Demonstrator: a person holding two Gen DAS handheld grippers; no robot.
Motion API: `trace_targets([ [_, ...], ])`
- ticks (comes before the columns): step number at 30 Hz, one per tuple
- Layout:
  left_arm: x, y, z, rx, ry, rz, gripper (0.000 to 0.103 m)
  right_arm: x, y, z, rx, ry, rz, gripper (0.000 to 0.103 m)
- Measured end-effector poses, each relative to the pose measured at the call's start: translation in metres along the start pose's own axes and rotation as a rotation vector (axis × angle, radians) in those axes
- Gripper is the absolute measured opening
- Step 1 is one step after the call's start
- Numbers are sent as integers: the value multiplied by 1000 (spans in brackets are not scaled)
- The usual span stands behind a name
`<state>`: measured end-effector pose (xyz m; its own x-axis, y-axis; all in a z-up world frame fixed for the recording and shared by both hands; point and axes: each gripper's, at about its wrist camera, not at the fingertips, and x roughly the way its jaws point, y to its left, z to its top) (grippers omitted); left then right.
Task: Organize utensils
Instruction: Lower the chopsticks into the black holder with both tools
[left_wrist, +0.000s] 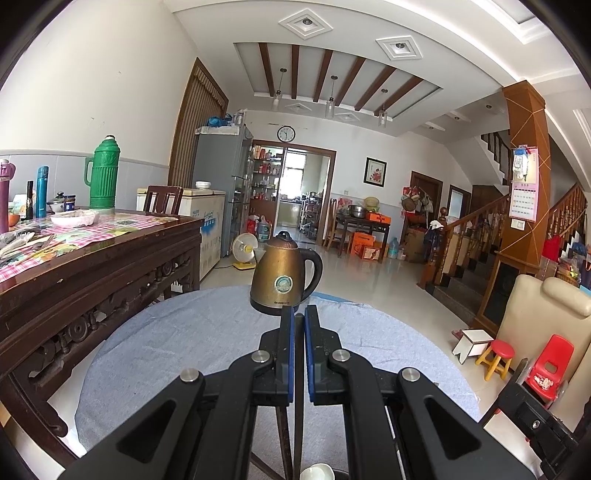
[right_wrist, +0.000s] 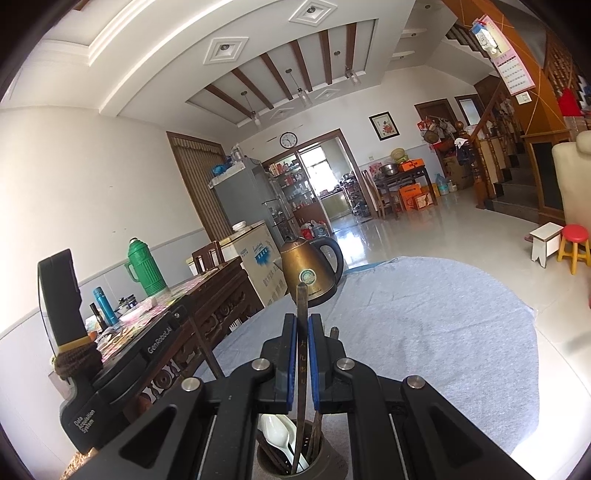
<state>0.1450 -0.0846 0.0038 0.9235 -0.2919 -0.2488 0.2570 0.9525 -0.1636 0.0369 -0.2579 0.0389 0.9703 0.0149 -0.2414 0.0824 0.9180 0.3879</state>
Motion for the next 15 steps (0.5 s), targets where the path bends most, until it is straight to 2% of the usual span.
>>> trace_targets([
  [15, -4, 3, 2, -5, 3, 6, 5, 7, 9, -6, -22, 31, 13, 7],
])
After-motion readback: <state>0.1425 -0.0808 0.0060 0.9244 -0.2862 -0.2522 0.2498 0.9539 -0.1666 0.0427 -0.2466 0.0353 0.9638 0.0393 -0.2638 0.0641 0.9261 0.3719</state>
